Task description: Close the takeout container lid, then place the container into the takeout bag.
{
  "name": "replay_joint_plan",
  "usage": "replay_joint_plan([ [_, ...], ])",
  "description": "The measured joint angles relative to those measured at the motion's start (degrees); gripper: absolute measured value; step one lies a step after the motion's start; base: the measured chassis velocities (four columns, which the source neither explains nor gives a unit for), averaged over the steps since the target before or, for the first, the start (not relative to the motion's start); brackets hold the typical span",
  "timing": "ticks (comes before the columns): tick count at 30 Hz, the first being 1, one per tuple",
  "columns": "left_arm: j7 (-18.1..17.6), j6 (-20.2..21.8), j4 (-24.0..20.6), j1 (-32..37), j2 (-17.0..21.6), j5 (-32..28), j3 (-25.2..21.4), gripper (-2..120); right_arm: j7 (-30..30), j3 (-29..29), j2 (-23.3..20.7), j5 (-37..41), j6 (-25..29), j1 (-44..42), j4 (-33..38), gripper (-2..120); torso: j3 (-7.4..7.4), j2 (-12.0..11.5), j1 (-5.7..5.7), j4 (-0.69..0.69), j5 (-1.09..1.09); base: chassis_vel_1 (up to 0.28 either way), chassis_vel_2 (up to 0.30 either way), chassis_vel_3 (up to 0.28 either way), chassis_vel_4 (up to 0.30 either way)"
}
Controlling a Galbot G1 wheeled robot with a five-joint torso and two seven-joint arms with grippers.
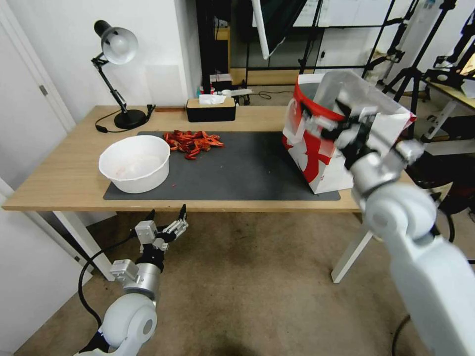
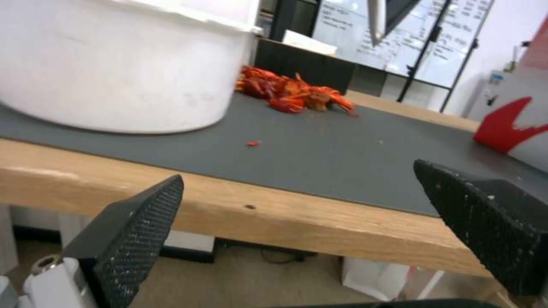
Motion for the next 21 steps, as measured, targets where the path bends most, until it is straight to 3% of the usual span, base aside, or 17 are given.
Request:
replay_joint_plan([
  [10,1.6,-1.4,1.4,-0.1,0.0,1.5,0.4,100,0.1,0.5,8.3,-13.5,6.7,-17.7,1.4,100,0.00,0.0,0.01,0.00,0.00,0.000,0.000,0.000,0.000],
  [17,1.6,-1.4,2.0,0.4,0.0,4.1,0.7,100,0.3,0.1,16.0,-21.4,17.2,-27.4,-2.5,100,0.00,0.0,0.01,0.01,0.01,0.000,0.000,0.000,0.000],
  [21,1.8,-1.5,2.3,0.8,-0.1,5.9,0.8,100,1.2,-0.1,18.7,-23.3,20.5,-30.0,-4.4,100,0.00,0.0,0.01,0.01,0.01,0.000,0.000,0.000,0.000],
])
